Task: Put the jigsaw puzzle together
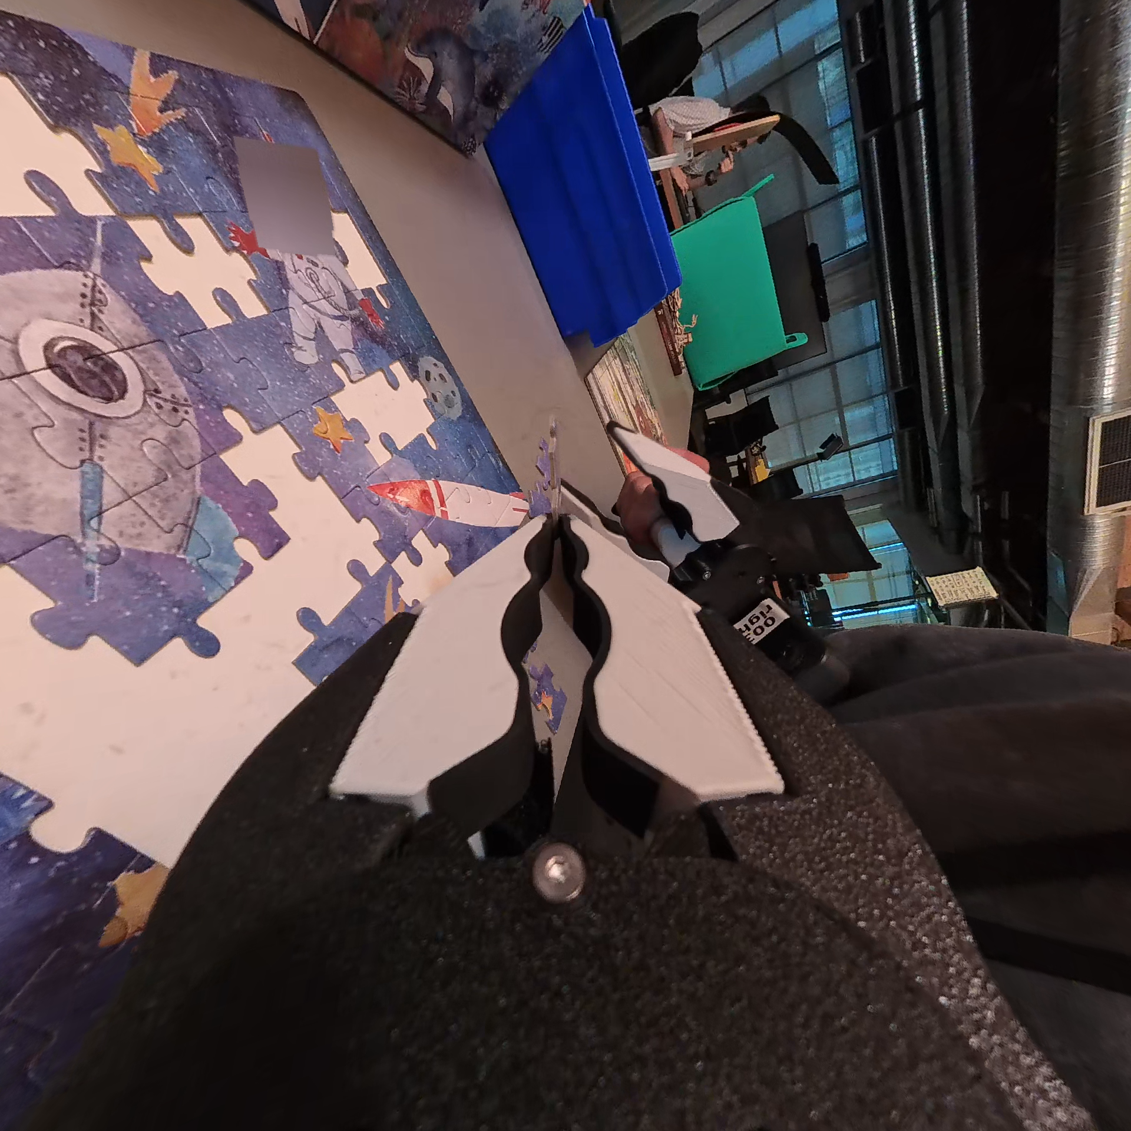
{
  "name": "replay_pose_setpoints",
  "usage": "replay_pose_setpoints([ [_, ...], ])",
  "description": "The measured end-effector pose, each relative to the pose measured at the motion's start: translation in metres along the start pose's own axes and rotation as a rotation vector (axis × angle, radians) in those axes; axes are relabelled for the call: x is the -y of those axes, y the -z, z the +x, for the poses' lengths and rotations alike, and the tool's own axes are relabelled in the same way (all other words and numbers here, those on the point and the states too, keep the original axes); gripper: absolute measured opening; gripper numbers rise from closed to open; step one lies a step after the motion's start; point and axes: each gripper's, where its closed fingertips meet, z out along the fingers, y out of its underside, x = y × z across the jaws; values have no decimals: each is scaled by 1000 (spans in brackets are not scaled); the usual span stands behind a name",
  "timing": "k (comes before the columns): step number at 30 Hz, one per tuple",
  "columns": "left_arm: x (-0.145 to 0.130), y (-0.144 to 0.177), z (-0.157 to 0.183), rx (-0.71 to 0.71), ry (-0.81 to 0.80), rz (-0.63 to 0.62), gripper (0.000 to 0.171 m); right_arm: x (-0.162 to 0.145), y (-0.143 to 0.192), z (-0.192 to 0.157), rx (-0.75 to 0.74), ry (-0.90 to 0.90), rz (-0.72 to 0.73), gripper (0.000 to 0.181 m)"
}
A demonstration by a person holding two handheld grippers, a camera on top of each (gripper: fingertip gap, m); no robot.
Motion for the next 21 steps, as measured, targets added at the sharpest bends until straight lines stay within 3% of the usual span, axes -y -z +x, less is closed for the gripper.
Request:
replay_pose_setpoints([
  [4,9,-7,-18,128,-41,-11,1,0,-2,15,61,-106,0,17],
  [8,42,-54,1,88,54,-81,1,-23,-29,52,423,-272,-185,22],
  [10,67,-73,-17,201,10,-80,1,-30,-44,61,625,-354,-271,28],
  [11,75,-80,-28,248,10,-74,1,-33,-59,67,653,-396,-283,27],
  [14,81,-101,-49,259,145,-52,2,-66,-118,88,437,-658,-320,0],
  [17,71,-113,-69,301,262,-47,2,-72,-137,66,412,-983,-213,0],
  [21,72,-115,-73,350,259,-18,2,-71,-131,33,486,-795,-198,0],
])
